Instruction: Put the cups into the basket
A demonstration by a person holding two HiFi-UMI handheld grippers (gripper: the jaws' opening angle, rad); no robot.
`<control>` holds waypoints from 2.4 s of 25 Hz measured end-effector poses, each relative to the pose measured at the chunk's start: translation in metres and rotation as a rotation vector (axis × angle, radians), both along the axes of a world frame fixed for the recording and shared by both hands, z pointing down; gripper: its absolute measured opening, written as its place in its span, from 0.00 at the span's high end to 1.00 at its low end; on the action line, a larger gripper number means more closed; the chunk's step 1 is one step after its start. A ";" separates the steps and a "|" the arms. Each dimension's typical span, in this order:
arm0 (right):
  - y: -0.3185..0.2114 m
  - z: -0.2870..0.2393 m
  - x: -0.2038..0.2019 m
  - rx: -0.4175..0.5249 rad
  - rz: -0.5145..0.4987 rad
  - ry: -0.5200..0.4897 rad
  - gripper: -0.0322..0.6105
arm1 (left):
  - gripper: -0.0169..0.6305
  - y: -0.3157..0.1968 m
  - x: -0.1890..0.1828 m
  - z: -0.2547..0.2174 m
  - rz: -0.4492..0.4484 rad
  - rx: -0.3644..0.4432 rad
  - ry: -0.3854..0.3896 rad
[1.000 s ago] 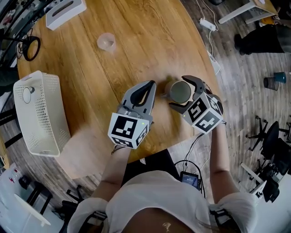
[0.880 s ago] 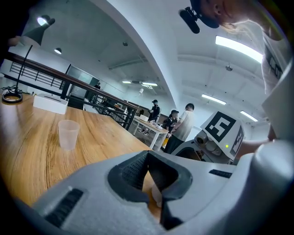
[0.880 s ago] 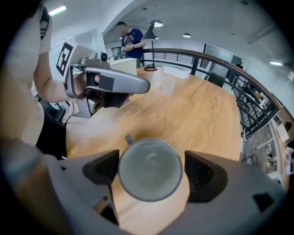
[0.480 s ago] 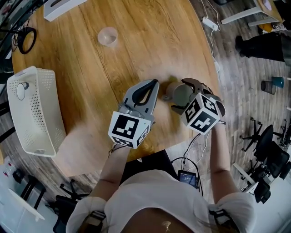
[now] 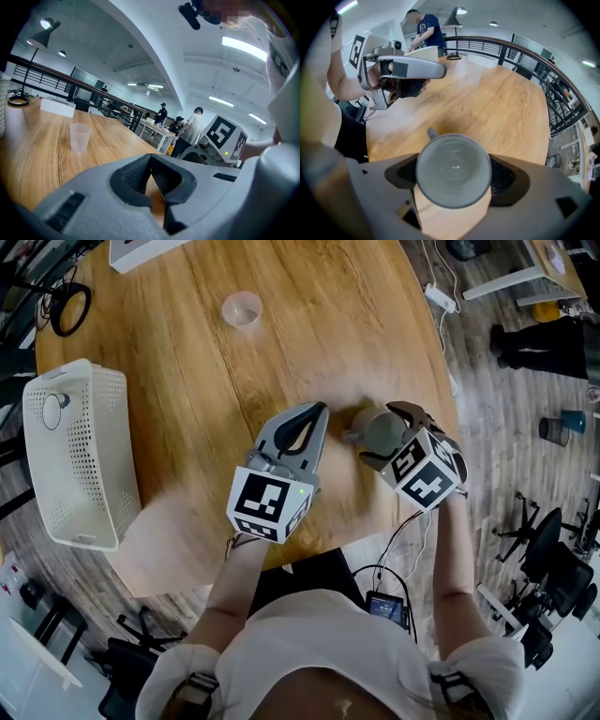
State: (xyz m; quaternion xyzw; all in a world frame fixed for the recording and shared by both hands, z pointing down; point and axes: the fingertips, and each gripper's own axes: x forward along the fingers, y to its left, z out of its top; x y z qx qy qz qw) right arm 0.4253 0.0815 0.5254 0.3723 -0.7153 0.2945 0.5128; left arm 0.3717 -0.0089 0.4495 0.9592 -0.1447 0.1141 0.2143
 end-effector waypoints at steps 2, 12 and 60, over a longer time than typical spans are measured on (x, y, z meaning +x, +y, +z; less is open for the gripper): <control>0.000 -0.004 -0.002 0.007 0.005 0.007 0.30 | 0.96 -0.001 -0.006 -0.001 -0.012 0.002 -0.001; -0.004 -0.037 -0.012 0.051 0.043 0.027 0.30 | 0.96 -0.003 -0.039 -0.025 -0.073 0.045 0.007; -0.144 -0.134 -0.348 0.202 -0.549 0.016 0.30 | 0.96 -0.066 -0.377 -0.110 -0.598 0.179 0.037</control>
